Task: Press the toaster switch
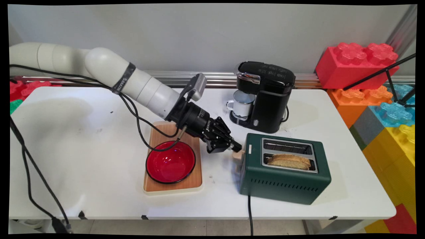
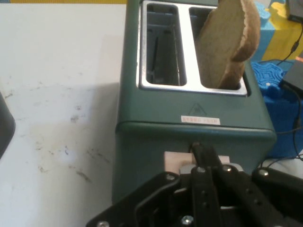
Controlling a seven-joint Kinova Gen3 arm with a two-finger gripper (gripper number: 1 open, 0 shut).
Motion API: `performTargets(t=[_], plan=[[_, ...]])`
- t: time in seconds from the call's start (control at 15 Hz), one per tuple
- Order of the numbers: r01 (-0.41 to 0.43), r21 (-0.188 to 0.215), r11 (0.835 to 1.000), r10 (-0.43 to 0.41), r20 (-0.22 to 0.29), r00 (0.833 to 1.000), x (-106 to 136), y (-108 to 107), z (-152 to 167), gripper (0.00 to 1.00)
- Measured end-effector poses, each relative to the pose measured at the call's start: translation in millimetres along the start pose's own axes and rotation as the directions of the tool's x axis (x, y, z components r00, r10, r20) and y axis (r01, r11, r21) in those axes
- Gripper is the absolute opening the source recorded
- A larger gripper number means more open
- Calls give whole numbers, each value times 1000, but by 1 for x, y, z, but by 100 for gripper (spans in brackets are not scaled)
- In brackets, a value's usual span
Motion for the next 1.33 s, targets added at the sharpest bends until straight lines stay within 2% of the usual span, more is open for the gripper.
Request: performTargets(t=[1.33], plan=[[30,0,1000,-30,31,999,-27,-4,25,0]])
